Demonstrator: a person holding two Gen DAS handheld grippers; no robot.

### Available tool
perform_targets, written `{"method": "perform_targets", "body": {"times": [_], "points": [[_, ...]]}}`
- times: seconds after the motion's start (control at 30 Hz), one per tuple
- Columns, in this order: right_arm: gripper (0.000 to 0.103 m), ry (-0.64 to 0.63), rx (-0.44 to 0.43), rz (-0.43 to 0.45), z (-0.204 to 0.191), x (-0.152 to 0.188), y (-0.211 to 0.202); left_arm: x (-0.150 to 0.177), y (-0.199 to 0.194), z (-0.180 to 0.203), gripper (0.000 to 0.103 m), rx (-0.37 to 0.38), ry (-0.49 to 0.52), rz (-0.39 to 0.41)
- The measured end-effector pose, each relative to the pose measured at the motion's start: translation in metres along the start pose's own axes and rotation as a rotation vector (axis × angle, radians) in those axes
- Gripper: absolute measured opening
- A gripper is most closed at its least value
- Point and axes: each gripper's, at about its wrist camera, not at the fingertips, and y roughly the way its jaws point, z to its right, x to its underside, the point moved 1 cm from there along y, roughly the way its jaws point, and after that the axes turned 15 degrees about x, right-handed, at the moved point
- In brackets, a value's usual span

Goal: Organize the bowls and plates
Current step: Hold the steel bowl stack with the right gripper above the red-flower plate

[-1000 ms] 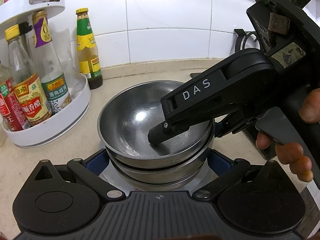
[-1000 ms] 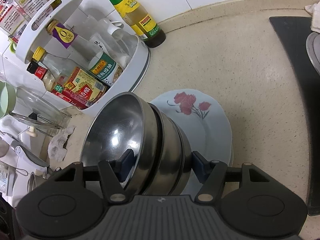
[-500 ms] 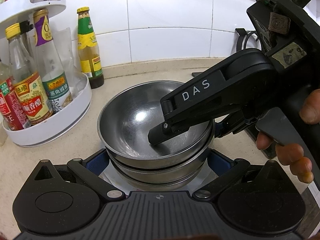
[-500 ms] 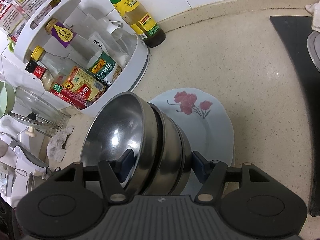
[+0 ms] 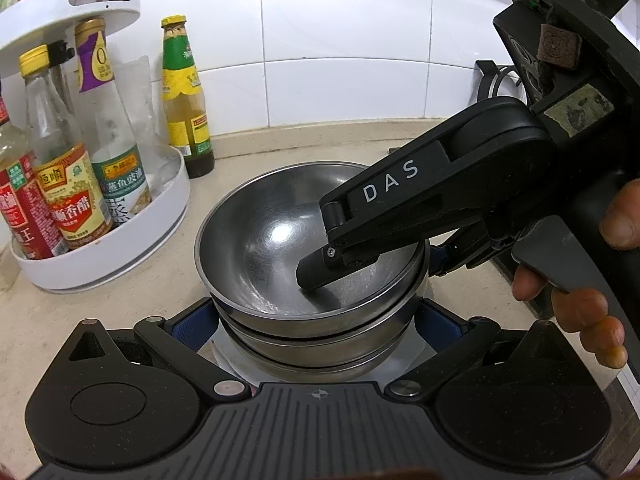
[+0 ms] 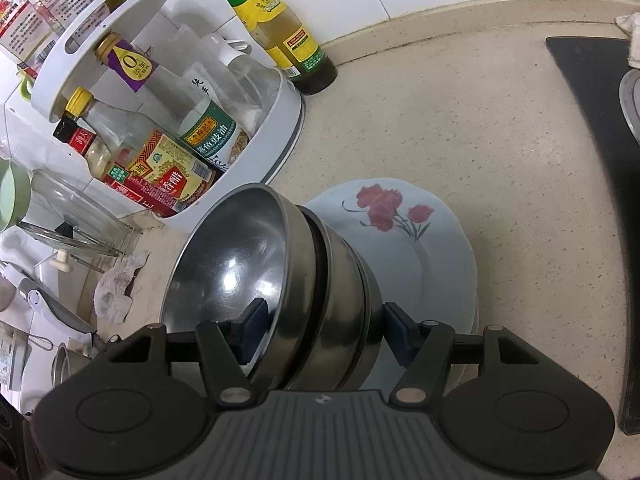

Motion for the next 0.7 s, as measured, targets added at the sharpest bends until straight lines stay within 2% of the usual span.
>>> {"method": "perform_targets", "body": {"times": [0.7], "points": [[0.059,-0.011,0.009,0.006,0.0001,-0.0015,0.0,-0.002,0.0001,0.0022,0.103,-0.009,-0.005,0.011]]}}
